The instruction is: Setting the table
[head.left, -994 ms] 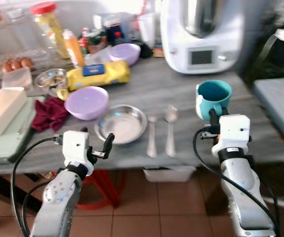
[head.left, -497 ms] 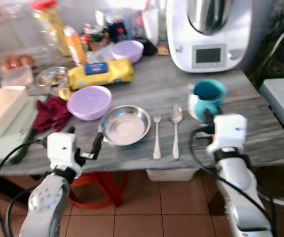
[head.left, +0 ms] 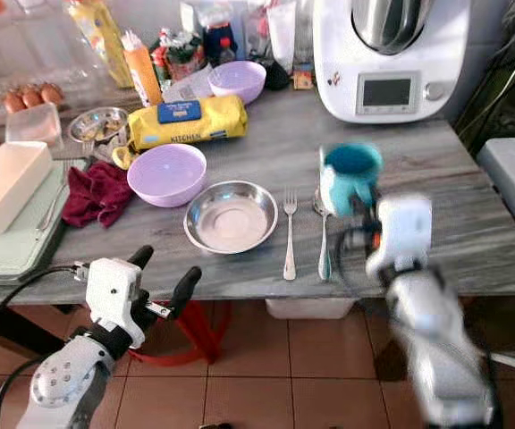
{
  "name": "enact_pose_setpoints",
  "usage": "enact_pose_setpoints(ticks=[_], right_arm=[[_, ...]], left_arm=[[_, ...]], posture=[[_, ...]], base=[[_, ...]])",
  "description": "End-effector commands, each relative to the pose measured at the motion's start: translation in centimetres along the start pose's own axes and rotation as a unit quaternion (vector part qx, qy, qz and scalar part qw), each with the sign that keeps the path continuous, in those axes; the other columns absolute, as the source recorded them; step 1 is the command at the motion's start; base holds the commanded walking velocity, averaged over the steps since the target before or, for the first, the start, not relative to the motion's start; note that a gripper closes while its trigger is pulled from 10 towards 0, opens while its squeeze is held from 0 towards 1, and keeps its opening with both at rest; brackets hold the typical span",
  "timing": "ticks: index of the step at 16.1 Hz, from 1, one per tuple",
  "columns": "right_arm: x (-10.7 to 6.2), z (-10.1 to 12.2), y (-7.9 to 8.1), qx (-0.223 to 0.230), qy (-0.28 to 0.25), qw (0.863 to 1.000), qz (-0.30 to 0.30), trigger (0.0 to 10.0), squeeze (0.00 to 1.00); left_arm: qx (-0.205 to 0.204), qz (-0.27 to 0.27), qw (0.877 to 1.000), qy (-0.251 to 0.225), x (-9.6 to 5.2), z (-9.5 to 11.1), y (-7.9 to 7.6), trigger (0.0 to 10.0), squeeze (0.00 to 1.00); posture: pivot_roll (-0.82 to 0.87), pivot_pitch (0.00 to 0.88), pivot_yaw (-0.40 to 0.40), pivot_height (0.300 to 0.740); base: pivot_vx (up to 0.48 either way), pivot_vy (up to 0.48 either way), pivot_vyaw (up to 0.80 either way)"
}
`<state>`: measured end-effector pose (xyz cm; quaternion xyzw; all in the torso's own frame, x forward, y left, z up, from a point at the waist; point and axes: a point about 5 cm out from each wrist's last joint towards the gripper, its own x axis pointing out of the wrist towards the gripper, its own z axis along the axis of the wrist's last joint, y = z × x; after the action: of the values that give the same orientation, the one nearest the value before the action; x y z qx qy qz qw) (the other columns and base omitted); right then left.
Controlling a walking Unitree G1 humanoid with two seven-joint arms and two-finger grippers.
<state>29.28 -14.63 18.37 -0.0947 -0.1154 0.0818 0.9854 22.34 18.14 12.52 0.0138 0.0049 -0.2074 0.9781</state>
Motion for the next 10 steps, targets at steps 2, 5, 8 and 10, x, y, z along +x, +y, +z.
enact_pose_setpoints(ticks=[2,5,8,10], right_arm=[[1.2,0.3,-0.8,0.007,-0.007,1.0,0.018,10.0,0.0],[2.7,0.5,-0.7,-0.007,-0.013,0.998,0.058,10.0,0.0],[4.1,0.6,-0.3,-0.019,-0.02,0.995,0.095,10.0,0.0],[5.1,0.9,-0.4,-0.031,-0.03,0.994,0.102,10.0,0.0]], left_arm=[[0.002,-0.004,1.0,0.002,-0.1,0.3,0.2,10.0,0.0],[0.001,-0.009,1.0,-0.002,0.3,0.6,0.1,10.0,0.0],[-0.001,-0.006,1.0,-0.002,0.2,0.8,-0.1,10.0,0.0],[-0.003,-0.007,1.0,-0.004,0.3,0.9,-0.3,10.0,0.0]], posture=[[-0.03,0.169,0.094,0.74],[-0.02,0.165,0.094,0.74],[-0.01,0.161,0.09,0.74],[0.0,0.16,0.088,0.74]], base=[[0.0,0.0,0.0],[0.0,0.0,0.0],[0.0,0.0,0.0],[0.0,0.0,0.0]])
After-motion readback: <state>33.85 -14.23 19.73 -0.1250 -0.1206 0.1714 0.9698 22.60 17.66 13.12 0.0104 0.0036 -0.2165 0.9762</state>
